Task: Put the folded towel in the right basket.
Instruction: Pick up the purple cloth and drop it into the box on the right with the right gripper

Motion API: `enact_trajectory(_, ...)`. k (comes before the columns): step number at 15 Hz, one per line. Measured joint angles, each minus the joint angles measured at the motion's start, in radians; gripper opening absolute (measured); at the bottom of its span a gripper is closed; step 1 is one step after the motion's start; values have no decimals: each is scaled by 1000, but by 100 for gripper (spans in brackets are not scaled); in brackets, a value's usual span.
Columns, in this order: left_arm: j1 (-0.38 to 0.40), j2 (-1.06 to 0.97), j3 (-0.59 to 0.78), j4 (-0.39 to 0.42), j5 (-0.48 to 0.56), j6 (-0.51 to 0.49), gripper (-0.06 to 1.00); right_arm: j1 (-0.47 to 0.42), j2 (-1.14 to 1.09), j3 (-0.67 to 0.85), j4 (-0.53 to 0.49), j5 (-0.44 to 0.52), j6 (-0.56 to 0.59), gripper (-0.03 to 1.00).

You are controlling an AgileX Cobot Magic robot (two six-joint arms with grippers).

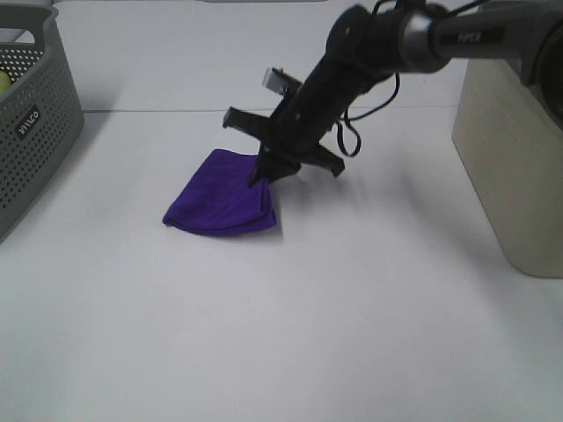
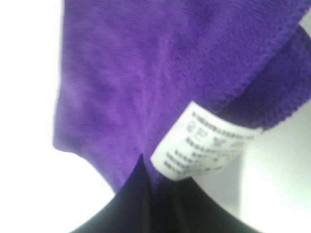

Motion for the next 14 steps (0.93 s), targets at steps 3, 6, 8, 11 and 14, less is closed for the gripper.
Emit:
enact_trajectory(3,0,0,0,0,0,0,99,0,-153,-159,-149,190,1,0)
enact_trajectory(6,0,0,0,0,0,0,99,-22,-258,-282,-317,325,4,0)
enact_trajectory(8,0,0,0,0,0,0,99,-64,-300,-343,-368,330,4,0)
enact_trajectory(11,0,0,0,0,0,0,99,-286,-438,-414,-408,331,4,0)
enact_trajectory(14,0,0,0,0,0,0,99,-443,-480,-414,-429,333,3,0)
